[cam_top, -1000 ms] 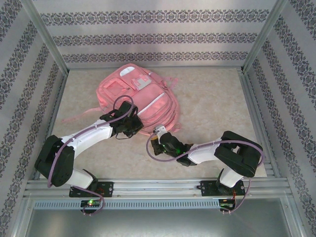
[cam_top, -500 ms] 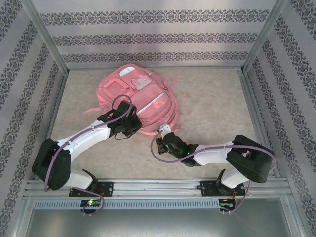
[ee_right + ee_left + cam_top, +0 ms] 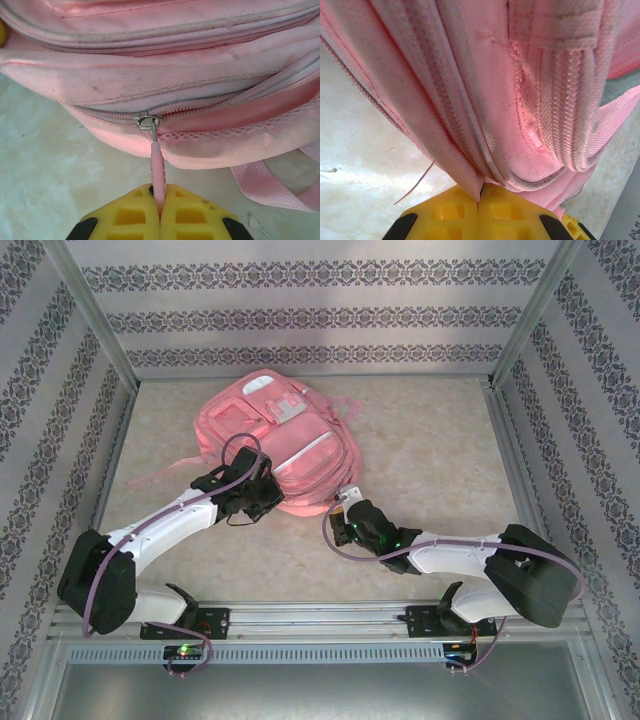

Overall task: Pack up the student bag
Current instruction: Zip the student bag at the top-left of the table.

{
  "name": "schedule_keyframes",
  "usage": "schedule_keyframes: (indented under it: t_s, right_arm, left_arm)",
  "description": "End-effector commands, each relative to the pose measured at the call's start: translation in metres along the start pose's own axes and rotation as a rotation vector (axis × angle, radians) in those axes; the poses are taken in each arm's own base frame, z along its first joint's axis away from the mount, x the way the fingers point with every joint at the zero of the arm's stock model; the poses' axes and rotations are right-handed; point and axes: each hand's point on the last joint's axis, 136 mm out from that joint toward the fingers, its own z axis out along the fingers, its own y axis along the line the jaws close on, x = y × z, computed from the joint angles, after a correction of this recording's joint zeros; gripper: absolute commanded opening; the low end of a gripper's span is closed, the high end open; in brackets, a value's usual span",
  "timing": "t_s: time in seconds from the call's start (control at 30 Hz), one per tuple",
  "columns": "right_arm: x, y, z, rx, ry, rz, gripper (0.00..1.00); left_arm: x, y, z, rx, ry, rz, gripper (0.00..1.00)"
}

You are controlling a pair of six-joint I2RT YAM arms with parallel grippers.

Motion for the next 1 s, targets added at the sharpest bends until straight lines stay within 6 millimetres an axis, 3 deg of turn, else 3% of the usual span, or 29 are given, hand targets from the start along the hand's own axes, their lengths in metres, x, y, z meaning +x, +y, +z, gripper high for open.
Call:
schedule_keyframes:
  t_s: [0.0,0.2,0.7,0.83,0.97]
  right_arm:
    - [0.015,-0.027,-0.005,0.095,0.076,-0.01,0.0]
    - [0.015,-0.048,-0.008,0.155,0.108,0.048,0.0]
    - [0.005,-0.054,-0.001,0.143,0.168,0.052,0.0]
    - [0.007,-0.029,0.006,0.004,0.194,0.055,0.0]
    - [0.016,0.015,0.012,-0.171,0.224,0.029,0.0]
  left_arm:
    - [-0.017,0.027,-0.014,-0.092,-0.081,0.016,0.0]
    - [-0.018,0.036,-0.027,-0.106,-0.095,0.033,0.0]
    - [-0.033,0.101,-0.069,-0.226,-0.138,0.024,0.0]
    - [-0.045,0.116,-0.077,-0.274,-0.145,-0.003,0.03]
    - [-0.067,0.138,-0.1,-0.444,-0.197,-0.052,0.08]
